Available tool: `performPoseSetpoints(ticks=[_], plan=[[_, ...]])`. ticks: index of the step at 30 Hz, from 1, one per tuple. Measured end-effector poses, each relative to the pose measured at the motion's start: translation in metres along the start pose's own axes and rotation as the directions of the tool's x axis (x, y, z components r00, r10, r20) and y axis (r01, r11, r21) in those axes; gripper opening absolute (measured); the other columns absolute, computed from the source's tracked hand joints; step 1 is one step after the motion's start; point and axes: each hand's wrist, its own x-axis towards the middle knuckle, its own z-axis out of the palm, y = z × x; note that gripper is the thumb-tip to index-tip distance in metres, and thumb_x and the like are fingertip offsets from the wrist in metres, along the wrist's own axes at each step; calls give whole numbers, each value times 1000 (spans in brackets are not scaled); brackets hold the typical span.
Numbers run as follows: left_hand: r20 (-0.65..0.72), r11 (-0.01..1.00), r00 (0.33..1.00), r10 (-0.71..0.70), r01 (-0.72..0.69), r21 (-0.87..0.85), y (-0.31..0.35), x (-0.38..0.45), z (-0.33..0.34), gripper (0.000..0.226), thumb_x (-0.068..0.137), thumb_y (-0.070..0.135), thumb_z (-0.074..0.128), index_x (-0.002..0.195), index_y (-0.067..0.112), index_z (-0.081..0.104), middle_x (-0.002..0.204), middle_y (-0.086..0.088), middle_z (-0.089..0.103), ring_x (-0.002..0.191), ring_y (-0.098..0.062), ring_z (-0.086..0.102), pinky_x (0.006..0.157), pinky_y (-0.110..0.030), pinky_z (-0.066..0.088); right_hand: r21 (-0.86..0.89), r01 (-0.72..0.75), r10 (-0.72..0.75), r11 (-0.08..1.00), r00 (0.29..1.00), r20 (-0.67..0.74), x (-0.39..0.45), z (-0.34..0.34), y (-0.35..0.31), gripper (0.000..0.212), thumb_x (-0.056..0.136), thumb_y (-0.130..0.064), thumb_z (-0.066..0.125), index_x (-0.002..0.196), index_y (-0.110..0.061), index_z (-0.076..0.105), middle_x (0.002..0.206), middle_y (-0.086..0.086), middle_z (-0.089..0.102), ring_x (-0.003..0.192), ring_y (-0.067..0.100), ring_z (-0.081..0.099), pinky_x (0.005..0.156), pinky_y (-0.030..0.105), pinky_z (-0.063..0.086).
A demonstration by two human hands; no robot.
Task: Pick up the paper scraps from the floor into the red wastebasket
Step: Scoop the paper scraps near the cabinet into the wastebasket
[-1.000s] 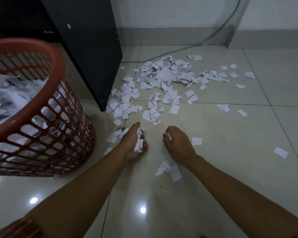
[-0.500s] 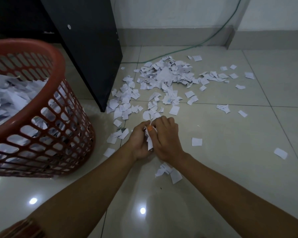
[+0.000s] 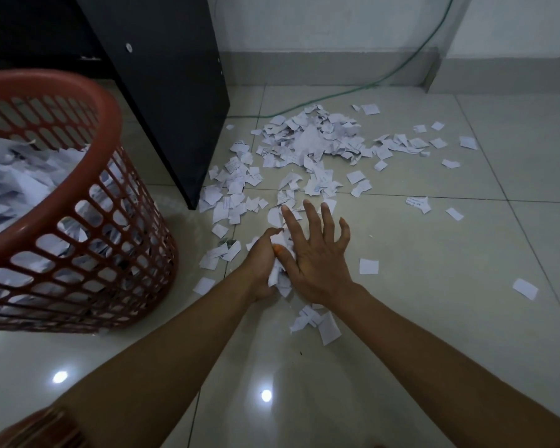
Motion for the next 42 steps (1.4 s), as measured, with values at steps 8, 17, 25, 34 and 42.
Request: performPoseSetpoints(ticks=[8,17,25,34,42], plan=[[-190,979,977,98,-60,195,5,-1,-4,35,94,38,46,71,16,59,56,-2,54,44,-15,48,43,-21,33,172,-140,127,975,988,83,0,-3,9,93,75,-88,14,152,-39,1,161,3,2,148,24,-1,113,52,-2],[-120,555,730,673,-392,734,21,-15,0,34,94,23,47,63,11,56,63,-3,57,59,-14,52,58,-29,41,314,-133,142,940,990,-5,2,-17,5,83,81,-81,1,151,-39,14,161,1,10,147,22,6,113,45,1],[216,170,571,792,-546,820,62,-50,10,37,90,29,42,53,24,41,50,8,47,47,-6,43,48,-22,33,233,-17,52,972,988,-144,14,-58,-9,61,96,-58,18,144,-28,40,155,5,29,141,26,24,108,46,21],[459,-192,451,766,-521,832,143,-128,22,37,96,30,37,59,25,39,52,7,46,49,-10,44,52,-25,34,177,215,-187,960,969,-162,48,-139,-44,61,95,-60,22,144,-26,39,155,3,27,143,25,21,111,44,20],[561,-452,481,674,-332,828,203,-193,7,28,99,39,38,71,38,40,59,21,40,51,-2,43,51,-18,25,127,467,-451,875,882,-139,102,-185,-89,52,98,-52,25,135,-22,46,142,7,43,129,25,38,103,44,33]])
